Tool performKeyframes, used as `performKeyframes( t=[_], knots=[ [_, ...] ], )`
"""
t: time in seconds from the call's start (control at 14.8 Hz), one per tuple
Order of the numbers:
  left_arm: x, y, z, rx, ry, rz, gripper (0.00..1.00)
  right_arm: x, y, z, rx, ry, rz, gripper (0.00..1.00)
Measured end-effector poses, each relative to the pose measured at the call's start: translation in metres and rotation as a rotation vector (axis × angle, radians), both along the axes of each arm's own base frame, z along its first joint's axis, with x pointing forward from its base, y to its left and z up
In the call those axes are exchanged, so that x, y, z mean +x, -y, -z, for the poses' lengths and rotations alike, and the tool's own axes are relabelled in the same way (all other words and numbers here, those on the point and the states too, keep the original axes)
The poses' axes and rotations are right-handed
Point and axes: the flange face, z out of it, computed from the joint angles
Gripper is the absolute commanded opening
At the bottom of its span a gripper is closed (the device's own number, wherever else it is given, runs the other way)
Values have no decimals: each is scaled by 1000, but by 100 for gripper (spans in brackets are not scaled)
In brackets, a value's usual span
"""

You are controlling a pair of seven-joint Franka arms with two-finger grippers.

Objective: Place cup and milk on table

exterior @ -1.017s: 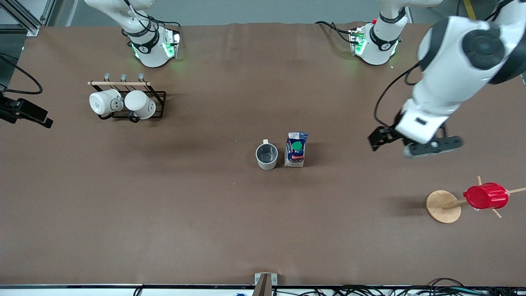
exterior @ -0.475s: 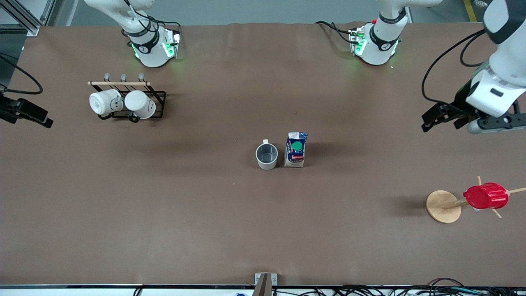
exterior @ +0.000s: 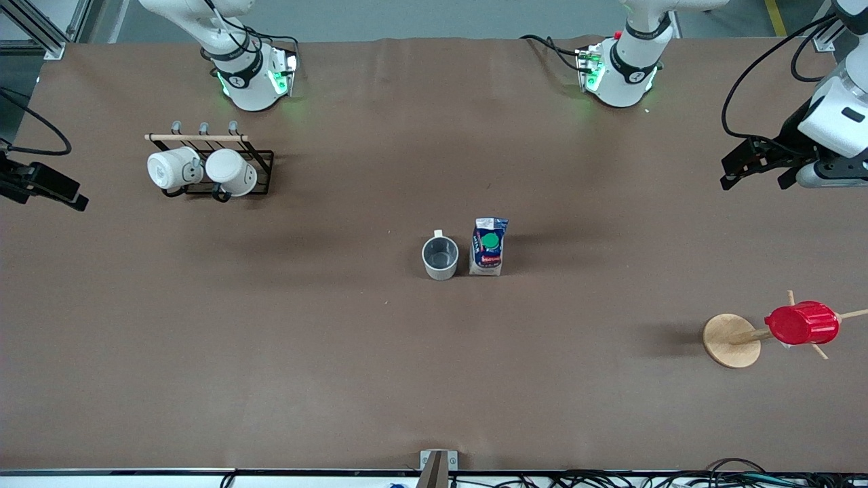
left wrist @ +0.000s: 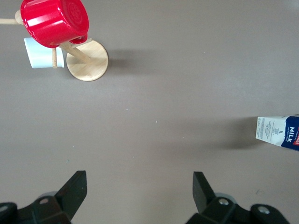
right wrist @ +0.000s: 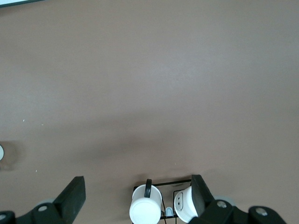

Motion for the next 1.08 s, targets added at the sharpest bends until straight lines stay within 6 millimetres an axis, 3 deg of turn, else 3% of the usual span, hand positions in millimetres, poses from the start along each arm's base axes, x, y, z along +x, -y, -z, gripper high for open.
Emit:
performKeyframes(
  t=[0.34,0.61,1.08],
  knots=[
    [1,6,-11,3,-8,12,100,0,-1,0,0,0,-1,100],
    [21,7,-32,20,-41,15,100,0,-1,0,0,0,-2,100],
    [33,16,-28,22,-45,30,99,0,-1,0,0,0,-2,100]
  ],
)
